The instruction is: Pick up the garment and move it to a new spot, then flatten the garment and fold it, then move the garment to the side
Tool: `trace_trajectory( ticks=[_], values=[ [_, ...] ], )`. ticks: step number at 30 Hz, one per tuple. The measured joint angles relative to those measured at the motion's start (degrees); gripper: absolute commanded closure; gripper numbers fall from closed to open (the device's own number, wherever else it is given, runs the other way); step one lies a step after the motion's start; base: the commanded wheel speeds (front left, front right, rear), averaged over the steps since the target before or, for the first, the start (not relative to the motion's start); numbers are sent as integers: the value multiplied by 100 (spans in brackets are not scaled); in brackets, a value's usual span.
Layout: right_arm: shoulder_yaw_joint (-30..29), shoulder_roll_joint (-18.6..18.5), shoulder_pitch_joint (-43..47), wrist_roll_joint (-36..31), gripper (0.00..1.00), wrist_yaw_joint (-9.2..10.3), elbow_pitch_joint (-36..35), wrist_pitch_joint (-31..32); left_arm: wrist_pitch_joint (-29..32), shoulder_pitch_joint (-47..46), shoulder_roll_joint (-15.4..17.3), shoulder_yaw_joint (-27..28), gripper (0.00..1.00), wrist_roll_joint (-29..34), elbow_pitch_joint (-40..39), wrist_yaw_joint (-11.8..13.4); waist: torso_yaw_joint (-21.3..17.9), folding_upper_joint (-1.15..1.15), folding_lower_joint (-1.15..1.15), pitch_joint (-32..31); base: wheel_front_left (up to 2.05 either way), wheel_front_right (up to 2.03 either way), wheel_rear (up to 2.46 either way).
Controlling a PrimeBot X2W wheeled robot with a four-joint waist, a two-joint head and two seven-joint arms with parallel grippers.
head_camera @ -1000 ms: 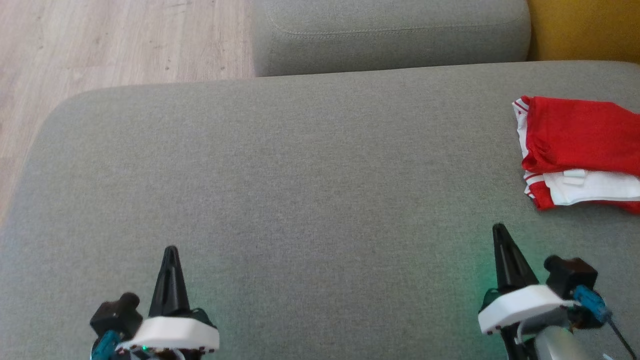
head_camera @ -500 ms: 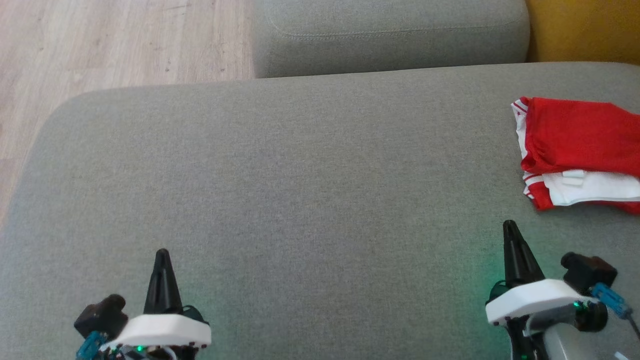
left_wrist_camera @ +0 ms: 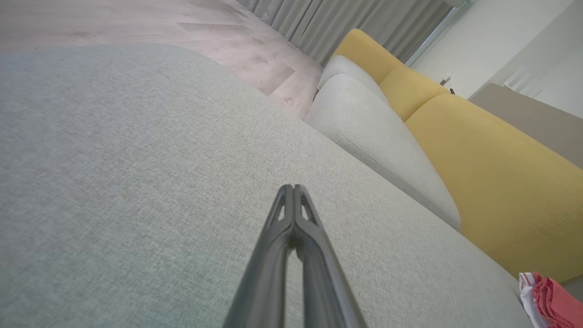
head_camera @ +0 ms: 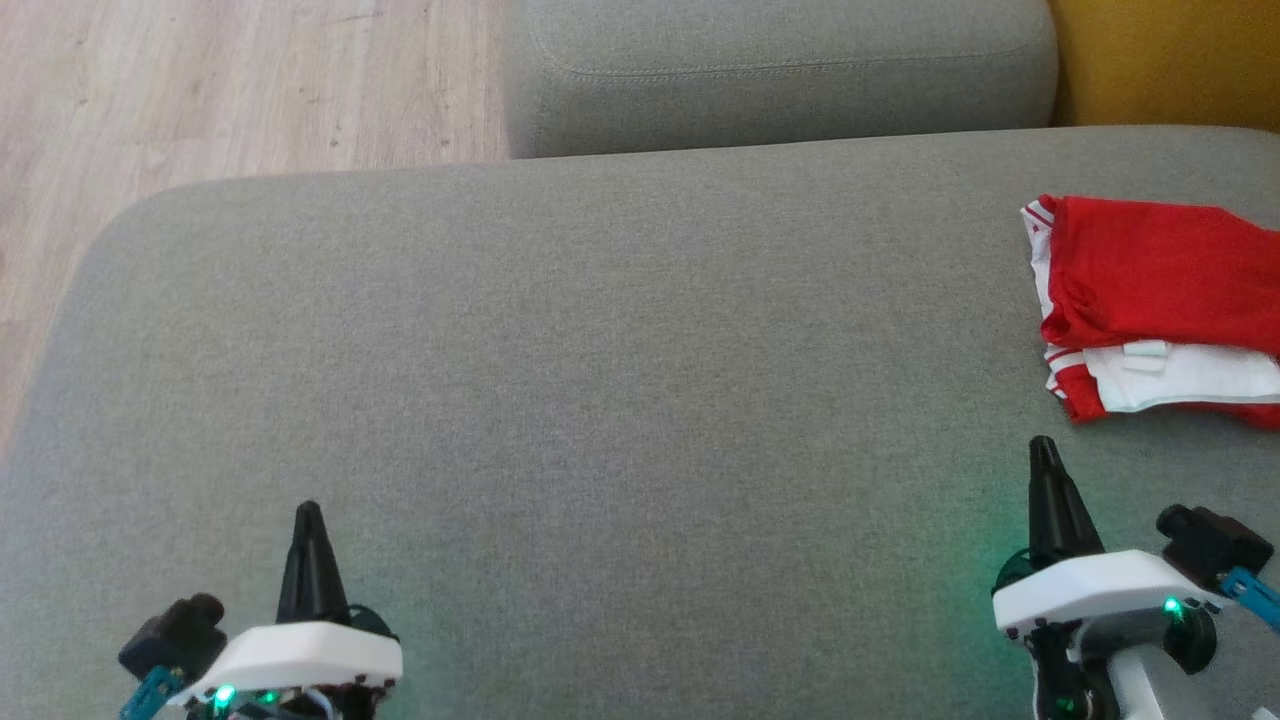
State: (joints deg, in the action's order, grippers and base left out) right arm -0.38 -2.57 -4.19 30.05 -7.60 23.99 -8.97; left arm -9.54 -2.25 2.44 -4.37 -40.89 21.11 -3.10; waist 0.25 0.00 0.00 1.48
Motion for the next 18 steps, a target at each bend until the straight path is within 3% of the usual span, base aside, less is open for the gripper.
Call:
trace_trajectory(
  ticks=[18],
  values=[
    [-145, 0, 1, 1173, 100, 0, -140, 286, 301, -1, 0, 135, 100, -973, -105, -69, -5, 0, 0, -25, 0, 0, 0]
  ],
)
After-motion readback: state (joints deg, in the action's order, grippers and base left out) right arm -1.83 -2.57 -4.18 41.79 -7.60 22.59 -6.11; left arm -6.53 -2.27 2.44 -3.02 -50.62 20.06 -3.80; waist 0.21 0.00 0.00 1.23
